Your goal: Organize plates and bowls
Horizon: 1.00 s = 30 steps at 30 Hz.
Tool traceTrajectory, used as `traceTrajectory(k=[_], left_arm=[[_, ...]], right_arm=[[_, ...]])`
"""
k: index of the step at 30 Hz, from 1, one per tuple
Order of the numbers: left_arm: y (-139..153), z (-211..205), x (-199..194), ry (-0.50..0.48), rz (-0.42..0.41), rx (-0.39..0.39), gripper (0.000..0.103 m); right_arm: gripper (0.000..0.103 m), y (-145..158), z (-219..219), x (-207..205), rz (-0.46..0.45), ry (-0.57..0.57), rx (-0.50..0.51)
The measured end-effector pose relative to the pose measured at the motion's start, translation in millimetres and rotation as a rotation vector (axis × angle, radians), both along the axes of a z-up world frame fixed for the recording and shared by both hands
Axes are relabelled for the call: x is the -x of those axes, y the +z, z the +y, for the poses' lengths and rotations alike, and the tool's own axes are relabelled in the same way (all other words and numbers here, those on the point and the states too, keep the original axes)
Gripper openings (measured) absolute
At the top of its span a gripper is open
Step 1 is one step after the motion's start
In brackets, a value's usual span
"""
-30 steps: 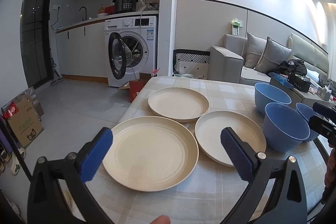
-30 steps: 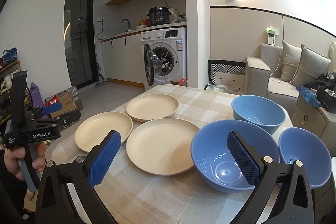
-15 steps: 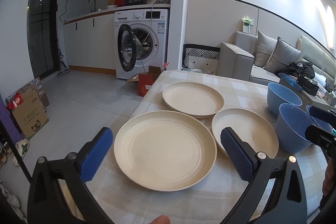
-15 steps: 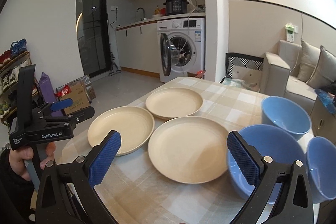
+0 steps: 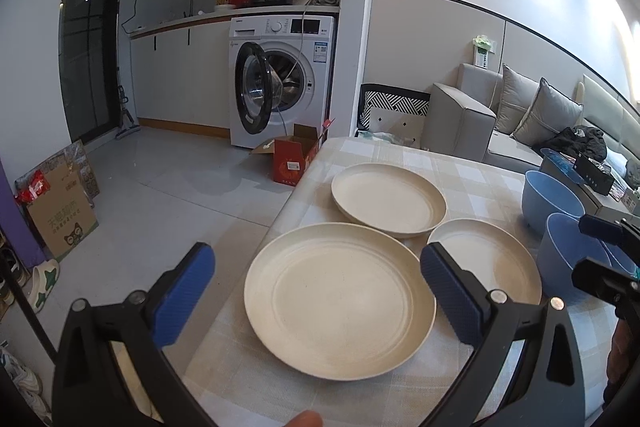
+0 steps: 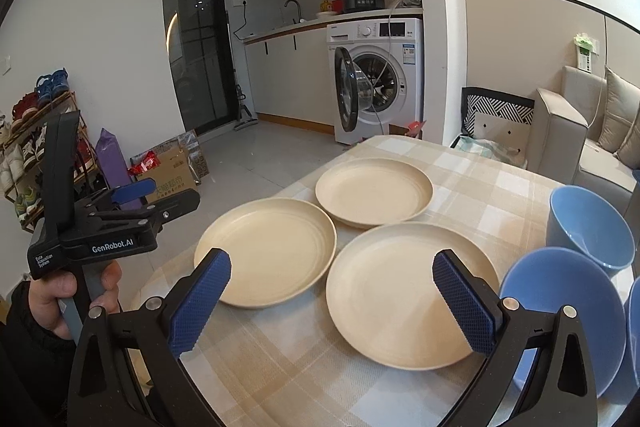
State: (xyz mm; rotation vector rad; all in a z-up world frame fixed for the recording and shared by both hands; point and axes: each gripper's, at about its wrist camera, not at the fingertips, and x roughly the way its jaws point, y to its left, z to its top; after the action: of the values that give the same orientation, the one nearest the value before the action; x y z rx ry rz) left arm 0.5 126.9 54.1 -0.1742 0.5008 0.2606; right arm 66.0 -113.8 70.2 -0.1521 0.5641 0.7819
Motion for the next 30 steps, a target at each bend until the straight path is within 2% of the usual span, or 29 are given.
traceTrajectory(k=[8, 14, 21, 23, 26, 30], left_arm=[[14.9, -5.1, -17.5, -0.057, 0.009, 0.028, 0.103], [28.7, -25.3, -22.8, -0.11, -0.001, -0.017, 0.103], [58.4, -38.0, -21.6, -0.194, -0.046, 0.041, 0.103], [67.3, -43.5, -19.3, -0.206, -0.059, 0.027, 0.103], [87.5, -52.2, -13.1, -0.219, -0.098, -0.038, 0.103], [106.5, -49.1, -15.1, -0.259, -0.107, -0.016, 0.103]], right_arm=[[0.103, 33.2, -3.9, -18.6, -0.028, -0.025, -0.031], [0.103, 50.2, -23.5, -24.1, -0.046, -0.052, -0.057], [0.103, 85.5, -44.3, -16.2, -0.094, -0.058, -0.092], [0.103, 96.5, -48.3, -14.8, -0.099, -0.063, -0.101], [0.103, 115.2, -56.4, -12.5, -0.113, -0.07, -0.119], [0.103, 133.5, -61.8, -11.2, -0.129, -0.078, -0.128]])
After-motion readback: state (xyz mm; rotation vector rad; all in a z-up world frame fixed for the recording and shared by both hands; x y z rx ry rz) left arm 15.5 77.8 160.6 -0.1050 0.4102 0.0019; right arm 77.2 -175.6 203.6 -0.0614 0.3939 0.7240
